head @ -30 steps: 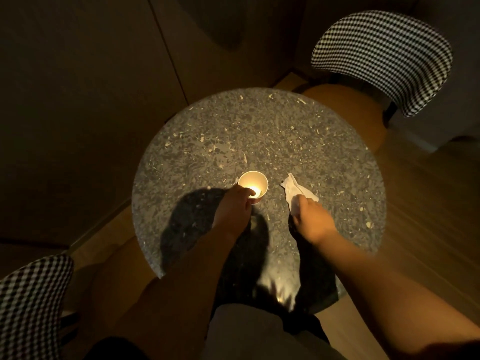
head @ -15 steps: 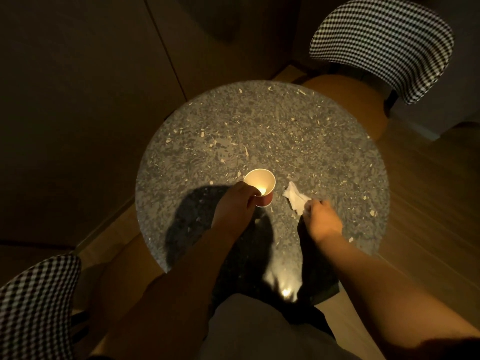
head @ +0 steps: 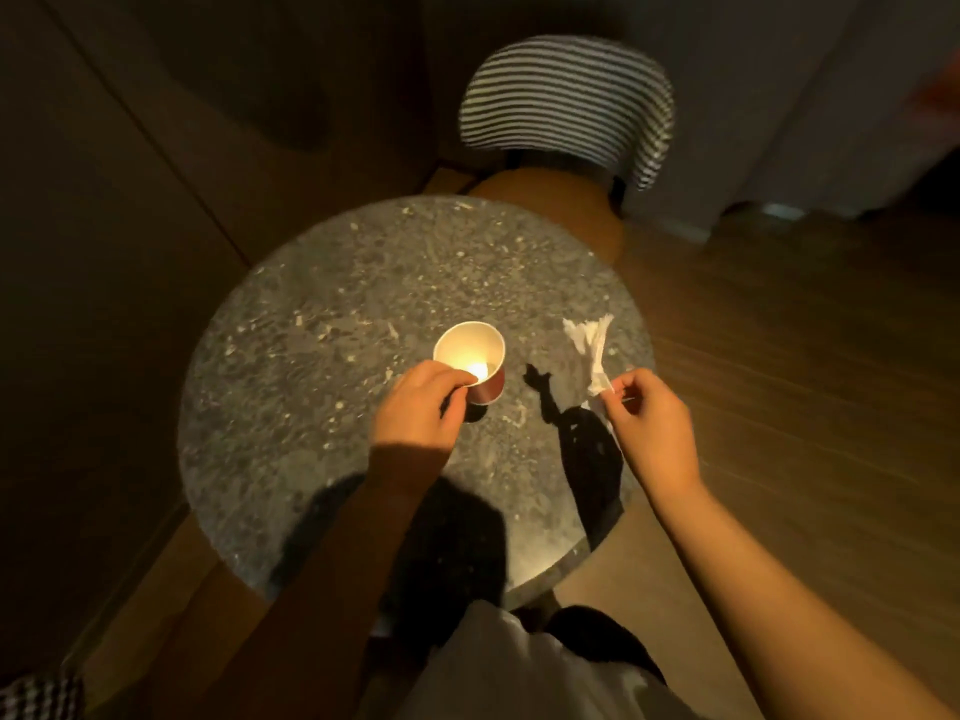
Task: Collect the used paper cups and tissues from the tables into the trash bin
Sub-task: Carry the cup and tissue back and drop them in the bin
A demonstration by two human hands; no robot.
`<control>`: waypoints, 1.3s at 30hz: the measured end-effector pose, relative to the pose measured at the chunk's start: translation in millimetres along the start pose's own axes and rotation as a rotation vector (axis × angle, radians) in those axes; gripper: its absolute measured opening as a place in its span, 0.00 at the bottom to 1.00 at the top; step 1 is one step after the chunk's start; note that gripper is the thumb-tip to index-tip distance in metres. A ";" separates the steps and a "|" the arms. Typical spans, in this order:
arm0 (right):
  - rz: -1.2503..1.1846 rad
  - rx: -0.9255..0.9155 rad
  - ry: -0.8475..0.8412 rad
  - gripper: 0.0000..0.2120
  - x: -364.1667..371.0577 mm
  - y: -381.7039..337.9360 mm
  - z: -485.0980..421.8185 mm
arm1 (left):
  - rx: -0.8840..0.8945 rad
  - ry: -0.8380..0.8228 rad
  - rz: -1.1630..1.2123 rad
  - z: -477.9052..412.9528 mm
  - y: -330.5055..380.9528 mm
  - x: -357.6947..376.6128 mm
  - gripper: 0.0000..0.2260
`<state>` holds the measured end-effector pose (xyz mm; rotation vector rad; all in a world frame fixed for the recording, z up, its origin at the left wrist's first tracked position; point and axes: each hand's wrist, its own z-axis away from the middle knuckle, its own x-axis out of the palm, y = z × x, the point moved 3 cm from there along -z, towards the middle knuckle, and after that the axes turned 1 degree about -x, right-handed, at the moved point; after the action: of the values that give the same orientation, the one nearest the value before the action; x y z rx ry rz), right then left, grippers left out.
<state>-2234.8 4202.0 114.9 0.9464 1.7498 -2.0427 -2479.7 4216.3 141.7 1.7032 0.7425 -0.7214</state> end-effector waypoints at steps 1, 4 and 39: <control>0.008 -0.016 0.023 0.02 -17.4 0.1 10.7 | 0.034 0.001 0.008 1.8 9.3 -1.8 0.07; 0.052 -0.063 0.123 0.02 -68.9 5.5 48.4 | 0.118 -0.019 0.069 10.1 47.3 -2.1 0.08; 0.448 1.010 1.385 0.04 -280.8 108.4 852.3 | 1.564 -0.904 0.582 585.0 510.3 33.9 0.07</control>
<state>-2208.0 3308.9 251.9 3.1733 0.3653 -1.8954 -2117.4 3543.8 284.5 2.2838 -1.2629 -1.6281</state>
